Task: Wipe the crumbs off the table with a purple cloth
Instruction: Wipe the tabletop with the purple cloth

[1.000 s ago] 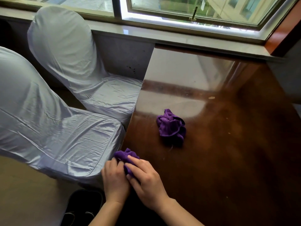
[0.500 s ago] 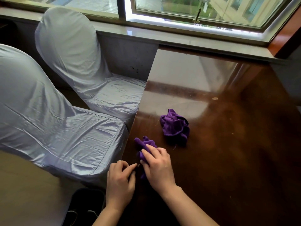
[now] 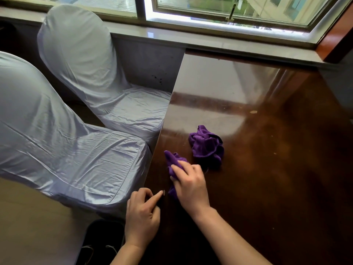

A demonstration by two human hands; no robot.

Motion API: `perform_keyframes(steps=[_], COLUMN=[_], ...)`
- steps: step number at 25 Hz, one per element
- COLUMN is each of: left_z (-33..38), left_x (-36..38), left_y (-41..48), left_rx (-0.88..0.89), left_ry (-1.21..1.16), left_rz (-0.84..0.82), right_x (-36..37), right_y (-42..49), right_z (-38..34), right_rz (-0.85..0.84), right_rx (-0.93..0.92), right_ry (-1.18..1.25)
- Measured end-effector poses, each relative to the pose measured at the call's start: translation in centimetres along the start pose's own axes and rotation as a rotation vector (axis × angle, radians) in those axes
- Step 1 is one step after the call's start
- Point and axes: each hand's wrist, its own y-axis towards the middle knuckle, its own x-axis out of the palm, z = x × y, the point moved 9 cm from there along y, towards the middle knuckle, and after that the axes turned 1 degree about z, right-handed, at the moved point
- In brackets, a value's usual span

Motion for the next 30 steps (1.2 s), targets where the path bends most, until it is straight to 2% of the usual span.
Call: perform_keyframes(steps=[3,6,8,11,12,13,15,18,22,30], left_z=[0.2,0.1,-0.1,0.2,0.3,0.4,0.4,0.8,1.3,0.8], left_x=[0.5,0.4,0.0,-0.3,-0.2,-0.2,0.1,0.7,1.4,1.4], left_y=[0.0,-0.1,0.0,0.0,-0.1,-0.1,-0.2,-0.4,-0.4,-0.3], left_rx=[0.033,0.024,-0.001,-0.009,-0.011,-0.01,0.006,0.071,0.109,0.08], left_ry=[0.109,0.081,0.028,0.04,0.056,0.076,0.145,0.23,0.249,0.232], left_rz=[-0.017,0.004,0.03,0.053,0.051,0.045,0.037,0.044,0.0,0.018], right_x=[0.8,1.3,1.1,0.3,0.0,-0.1,0.1,1.3,1.4,3.5], right_y=[-4.3,-4.7,-2.4,0.7,0.6,-0.1,-2.6,-5.6,-2.0,7.0], right_z=[-3.5,-3.2,-2.0,1.0,1.3,0.9,-1.5,-2.7,-0.8,2.2], right_rz=[-0.029,-0.057,-0.052,-0.053,-0.031,-0.004,0.006,-0.087,-0.085,-0.199], right_rx=[-0.226,-0.305,-0.253,0.016,0.055,0.029,-0.14,-0.277,-0.232,0.012], right_ry=[0.051,-0.046,-0.14,-0.157,-0.112,-0.064,-0.026,-0.058,-0.174,-0.326])
